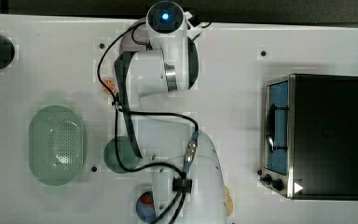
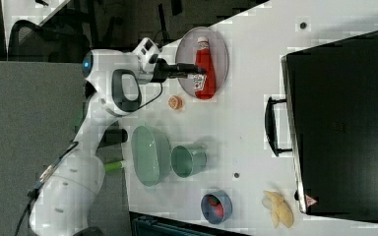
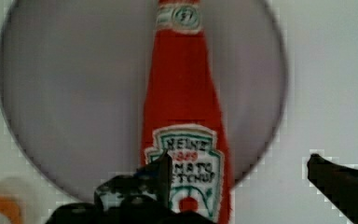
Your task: Pick ketchup from plate and place it on table.
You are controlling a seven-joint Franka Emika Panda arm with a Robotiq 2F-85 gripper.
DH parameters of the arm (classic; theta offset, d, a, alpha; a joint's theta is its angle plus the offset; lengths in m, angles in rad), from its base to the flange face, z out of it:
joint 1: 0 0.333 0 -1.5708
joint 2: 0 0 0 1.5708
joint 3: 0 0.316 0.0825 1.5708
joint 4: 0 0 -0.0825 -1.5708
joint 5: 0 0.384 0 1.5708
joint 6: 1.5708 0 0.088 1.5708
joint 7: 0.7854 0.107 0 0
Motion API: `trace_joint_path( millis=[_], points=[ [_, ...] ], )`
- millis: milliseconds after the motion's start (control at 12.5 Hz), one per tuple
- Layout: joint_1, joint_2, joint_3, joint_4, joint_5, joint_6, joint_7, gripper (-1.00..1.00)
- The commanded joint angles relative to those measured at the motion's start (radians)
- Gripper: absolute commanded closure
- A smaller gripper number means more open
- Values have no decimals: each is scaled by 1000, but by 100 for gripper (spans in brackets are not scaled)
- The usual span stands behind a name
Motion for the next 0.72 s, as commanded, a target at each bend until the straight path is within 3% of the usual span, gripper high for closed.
trace_joint_path(
  millis=[80,720],
  points=[
    [21,61,9,35,-2,74,-40,-100],
    [27,180,5,105,-22,129,-40,-100]
  ],
)
